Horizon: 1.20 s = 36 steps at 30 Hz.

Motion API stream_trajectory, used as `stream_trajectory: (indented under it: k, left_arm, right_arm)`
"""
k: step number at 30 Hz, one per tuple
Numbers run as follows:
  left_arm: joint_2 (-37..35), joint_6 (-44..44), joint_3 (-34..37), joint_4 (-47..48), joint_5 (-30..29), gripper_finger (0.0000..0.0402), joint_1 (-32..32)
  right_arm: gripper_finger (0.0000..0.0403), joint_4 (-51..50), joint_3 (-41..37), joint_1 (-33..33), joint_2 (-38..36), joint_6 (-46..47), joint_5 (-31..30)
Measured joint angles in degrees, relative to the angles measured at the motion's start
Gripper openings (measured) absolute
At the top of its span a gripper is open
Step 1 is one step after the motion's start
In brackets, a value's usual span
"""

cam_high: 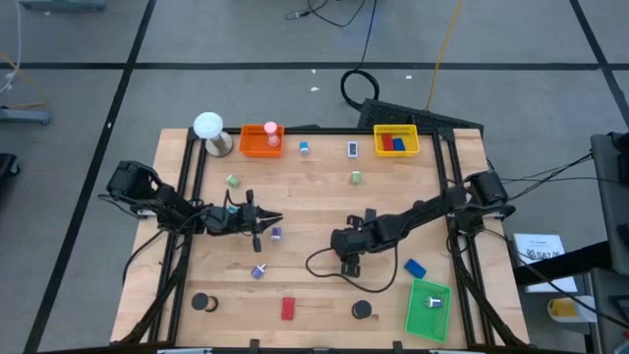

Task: Pick & Place Office items
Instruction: Put the pink charger adapter into the green basket

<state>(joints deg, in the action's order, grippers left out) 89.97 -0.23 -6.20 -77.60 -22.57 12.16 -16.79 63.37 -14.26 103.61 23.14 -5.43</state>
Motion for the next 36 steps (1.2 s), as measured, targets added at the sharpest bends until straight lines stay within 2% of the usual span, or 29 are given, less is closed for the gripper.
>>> stream_trajectory:
  k: [3, 8, 13, 20, 25, 32, 36]
  left_arm:
    - [0.0, 0.0, 0.0, 0.0, 0.0, 0.0042, 0.0]
    - [0.0, 0.0, 0.0, 0.0, 0.0, 0.0036, 0.0]
    - [0.0, 0.0, 0.0, 0.0, 0.0, 0.0037, 0.0]
    - [0.0, 0.0, 0.0, 0.0, 0.0, 0.0037, 0.0]
    - [0.0, 0.0, 0.0, 0.0, 0.0, 0.0037, 0.0]
    - [0.0, 0.0, 0.0, 0.0, 0.0, 0.0037, 0.0]
    - [0.0, 0.0, 0.0, 0.0, 0.0, 0.0037, 0.0]
  right_arm:
    - [0.0121, -2.7, 0.0, -0.1, -2.5, 4.7, -0.3]
    - [0.0122, -11.7, 0.0, -1.8, -7.1, 15.6, -2.8]
    - [0.0138, -18.5, -2.0, -7.4, -9.4, 27.7, -6.7]
    - [0.0134, -19.4, -6.0, -15.7, -9.6, 40.8, -7.9]
    - [0.0145, -20.2, -7.1, -18.2, -9.6, 42.8, -8.3]
    - [0.0173, -20.5, -8.4, -18.5, -9.6, 43.7, -7.8]
    - [0.0193, -21.1, -8.4, -18.1, -9.6, 43.4, -4.7]
